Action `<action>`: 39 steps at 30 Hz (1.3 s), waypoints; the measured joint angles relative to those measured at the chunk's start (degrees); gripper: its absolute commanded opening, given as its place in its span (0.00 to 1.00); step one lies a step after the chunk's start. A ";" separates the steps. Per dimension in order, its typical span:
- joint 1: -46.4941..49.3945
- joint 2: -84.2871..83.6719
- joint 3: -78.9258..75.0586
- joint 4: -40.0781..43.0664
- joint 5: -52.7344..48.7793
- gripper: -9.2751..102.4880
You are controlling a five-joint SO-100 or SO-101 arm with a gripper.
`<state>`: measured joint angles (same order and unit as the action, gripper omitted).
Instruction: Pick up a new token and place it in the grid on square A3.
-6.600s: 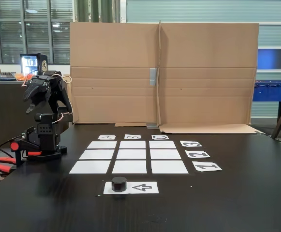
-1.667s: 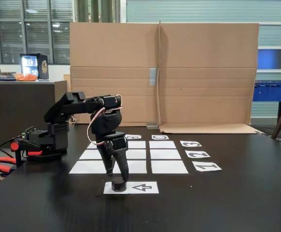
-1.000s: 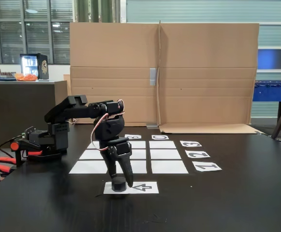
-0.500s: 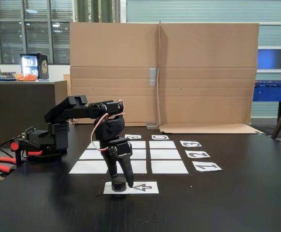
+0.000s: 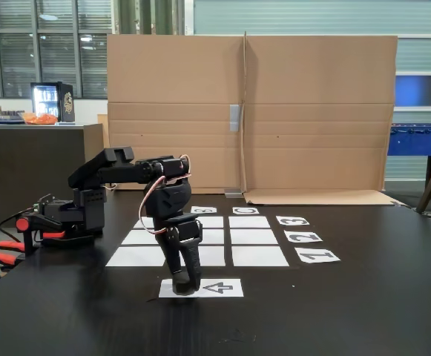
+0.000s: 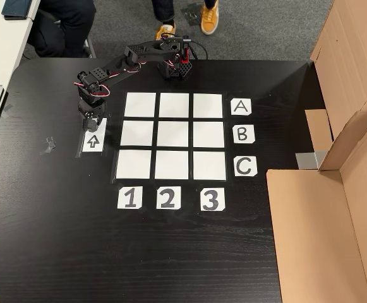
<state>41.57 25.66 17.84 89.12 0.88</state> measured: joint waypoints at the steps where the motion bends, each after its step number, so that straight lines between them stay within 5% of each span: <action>1: 0.09 0.00 0.00 -0.18 0.18 0.24; 22: 0.18 0.00 -0.18 -0.70 1.58 0.20; 39: -3.25 13.62 0.00 9.05 1.93 0.20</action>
<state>38.32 39.29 17.84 98.17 2.81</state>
